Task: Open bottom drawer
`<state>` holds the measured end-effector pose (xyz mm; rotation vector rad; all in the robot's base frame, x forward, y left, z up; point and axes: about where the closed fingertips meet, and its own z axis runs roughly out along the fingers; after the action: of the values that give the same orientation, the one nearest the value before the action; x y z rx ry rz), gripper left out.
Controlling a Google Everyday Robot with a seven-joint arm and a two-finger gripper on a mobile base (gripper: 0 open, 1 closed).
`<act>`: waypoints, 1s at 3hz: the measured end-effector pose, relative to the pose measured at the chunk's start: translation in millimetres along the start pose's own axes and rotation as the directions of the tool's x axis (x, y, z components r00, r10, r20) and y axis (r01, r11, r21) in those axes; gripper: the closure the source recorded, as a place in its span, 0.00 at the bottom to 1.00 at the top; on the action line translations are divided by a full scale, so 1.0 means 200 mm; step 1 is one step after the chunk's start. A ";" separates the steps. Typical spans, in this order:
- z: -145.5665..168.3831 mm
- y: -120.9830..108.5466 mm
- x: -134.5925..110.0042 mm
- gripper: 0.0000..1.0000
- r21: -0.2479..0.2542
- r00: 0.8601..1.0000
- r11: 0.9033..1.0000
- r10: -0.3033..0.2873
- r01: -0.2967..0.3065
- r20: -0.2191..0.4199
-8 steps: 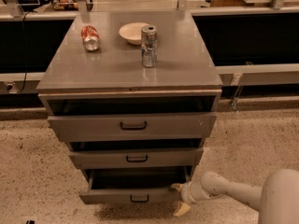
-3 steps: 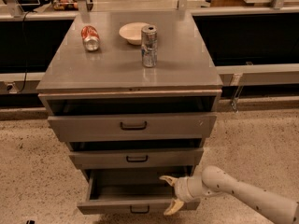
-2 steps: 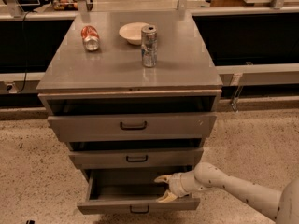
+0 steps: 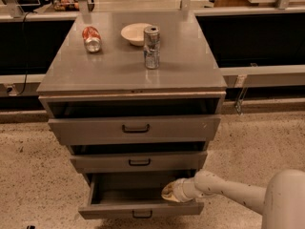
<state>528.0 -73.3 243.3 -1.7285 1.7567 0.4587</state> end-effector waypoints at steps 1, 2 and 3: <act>0.09 -0.06 0.12 1.00 -0.009 0.999 1.000 0.005 -0.005 -0.054; 0.18 -0.10 0.23 1.00 -0.047 0.996 0.999 0.007 -0.011 -0.088; 0.25 -0.12 0.28 1.00 -0.107 0.995 0.994 0.013 -0.023 -0.095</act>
Offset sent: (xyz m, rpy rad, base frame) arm 0.0474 -0.0272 -0.0826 -0.1353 0.0973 0.0281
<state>564.6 -86.3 173.2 -1.8382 1.8454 0.4952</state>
